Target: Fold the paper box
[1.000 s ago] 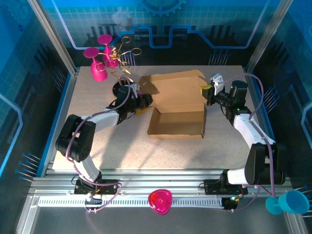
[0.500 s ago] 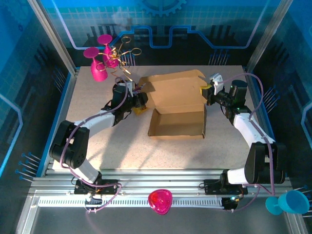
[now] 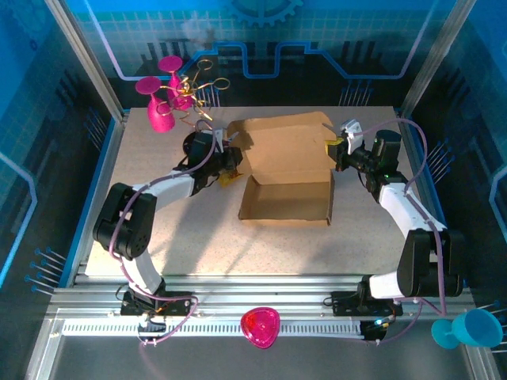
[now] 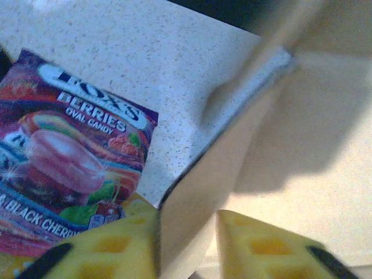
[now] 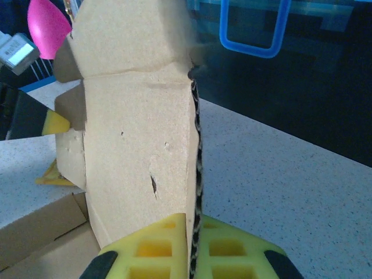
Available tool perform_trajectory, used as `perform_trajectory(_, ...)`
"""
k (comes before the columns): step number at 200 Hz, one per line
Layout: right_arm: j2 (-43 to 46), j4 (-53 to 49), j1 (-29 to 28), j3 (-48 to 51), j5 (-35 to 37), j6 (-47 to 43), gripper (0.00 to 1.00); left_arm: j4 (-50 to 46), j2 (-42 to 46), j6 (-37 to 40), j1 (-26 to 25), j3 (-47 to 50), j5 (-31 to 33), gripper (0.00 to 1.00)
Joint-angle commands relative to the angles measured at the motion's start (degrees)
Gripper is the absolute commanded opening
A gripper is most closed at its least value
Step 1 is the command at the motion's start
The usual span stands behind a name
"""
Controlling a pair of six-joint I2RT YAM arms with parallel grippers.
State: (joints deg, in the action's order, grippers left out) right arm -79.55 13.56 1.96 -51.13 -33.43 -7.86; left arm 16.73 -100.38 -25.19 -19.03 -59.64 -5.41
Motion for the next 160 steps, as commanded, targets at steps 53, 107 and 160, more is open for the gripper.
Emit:
perform_trajectory(53, 0.92, 8.53, -5.81, 3.08, 17.73, 4.86, 0.00, -11.26, 4.66, 0.25, -10.76, -5.39, 25.54, 0.00)
perform_trajectory(107, -0.93, 20.36, -9.44, 8.95, 33.45, 16.02, 0.12, -7.56, 3.21, 1.96, -15.28, -7.88, 39.61, 0.00)
perform_trajectory(160, -3.95, 24.13, -11.34, 10.62, 38.33, 26.59, 0.23, 13.31, 0.60, 3.11, -16.73, -0.13, 39.44, 0.00)
